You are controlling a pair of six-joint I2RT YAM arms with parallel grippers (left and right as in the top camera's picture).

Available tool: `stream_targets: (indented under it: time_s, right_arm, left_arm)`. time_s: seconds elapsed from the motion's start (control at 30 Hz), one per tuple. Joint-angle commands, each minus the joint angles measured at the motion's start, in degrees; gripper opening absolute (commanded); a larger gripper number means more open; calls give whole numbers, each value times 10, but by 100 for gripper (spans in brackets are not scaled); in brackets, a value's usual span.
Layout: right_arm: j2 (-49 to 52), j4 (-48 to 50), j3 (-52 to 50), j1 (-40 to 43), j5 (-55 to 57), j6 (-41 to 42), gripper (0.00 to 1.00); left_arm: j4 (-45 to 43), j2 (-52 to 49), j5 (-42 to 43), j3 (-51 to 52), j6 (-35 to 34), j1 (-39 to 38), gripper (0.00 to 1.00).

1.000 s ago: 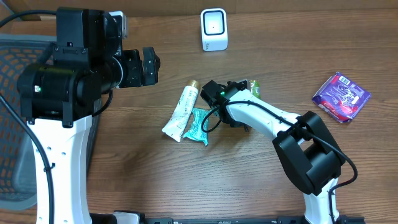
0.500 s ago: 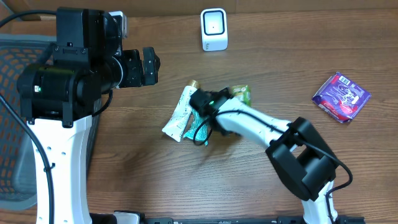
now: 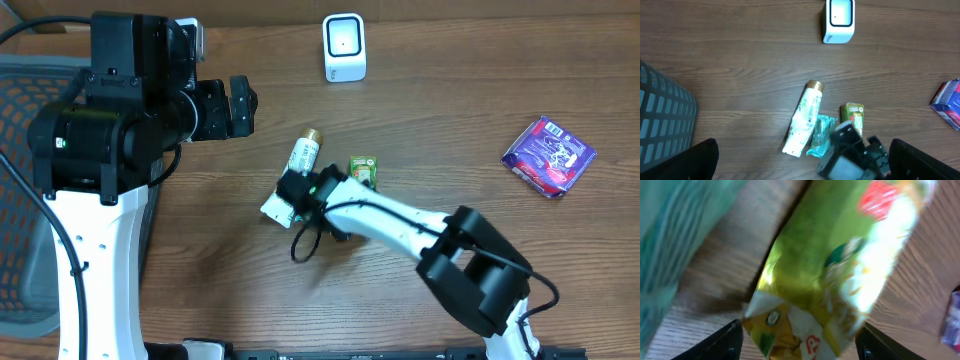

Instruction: Scan the item barcode

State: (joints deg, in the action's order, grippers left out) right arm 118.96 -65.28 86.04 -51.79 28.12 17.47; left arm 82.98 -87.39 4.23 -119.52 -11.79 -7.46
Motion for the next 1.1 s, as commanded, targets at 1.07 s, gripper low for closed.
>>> stream_targets:
  time_s: [1.07]
  right_arm:
    - [-150,302,-314,430,-857,-2,95]
  left_arm:
    - [-1,-3,-2,-5,11,2,100]
